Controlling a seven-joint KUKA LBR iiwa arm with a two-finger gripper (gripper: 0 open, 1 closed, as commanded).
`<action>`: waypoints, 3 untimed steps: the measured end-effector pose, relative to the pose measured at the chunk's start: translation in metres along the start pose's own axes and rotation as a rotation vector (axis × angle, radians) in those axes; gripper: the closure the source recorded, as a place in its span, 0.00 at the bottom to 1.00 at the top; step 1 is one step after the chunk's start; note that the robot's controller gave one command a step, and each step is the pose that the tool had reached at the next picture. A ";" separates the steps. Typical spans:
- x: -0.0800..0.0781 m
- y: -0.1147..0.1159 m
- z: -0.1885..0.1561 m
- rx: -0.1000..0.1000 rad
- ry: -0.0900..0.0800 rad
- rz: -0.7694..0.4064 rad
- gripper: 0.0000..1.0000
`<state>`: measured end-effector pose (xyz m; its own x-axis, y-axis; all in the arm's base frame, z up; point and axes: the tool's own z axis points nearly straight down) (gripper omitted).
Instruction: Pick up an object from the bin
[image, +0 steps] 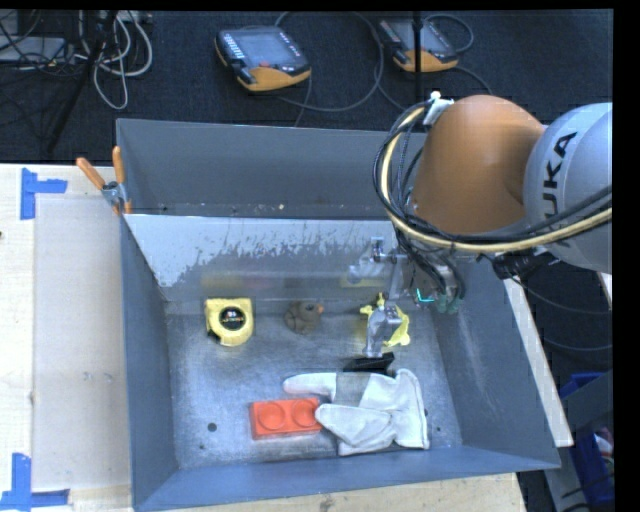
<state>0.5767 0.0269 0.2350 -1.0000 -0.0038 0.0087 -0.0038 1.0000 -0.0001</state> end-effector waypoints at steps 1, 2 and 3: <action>-0.001 0.000 -0.005 -0.001 -0.008 0.000 0.00; 0.008 0.015 0.035 0.000 -0.016 0.040 0.00; 0.014 0.020 0.051 -0.001 -0.011 0.046 0.00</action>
Offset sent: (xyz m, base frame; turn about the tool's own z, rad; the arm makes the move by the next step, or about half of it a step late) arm -0.0347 0.0496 -0.1300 0.1095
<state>0.5626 0.0468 0.1843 -0.9991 0.0427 -0.0027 0.0427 0.9991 0.0008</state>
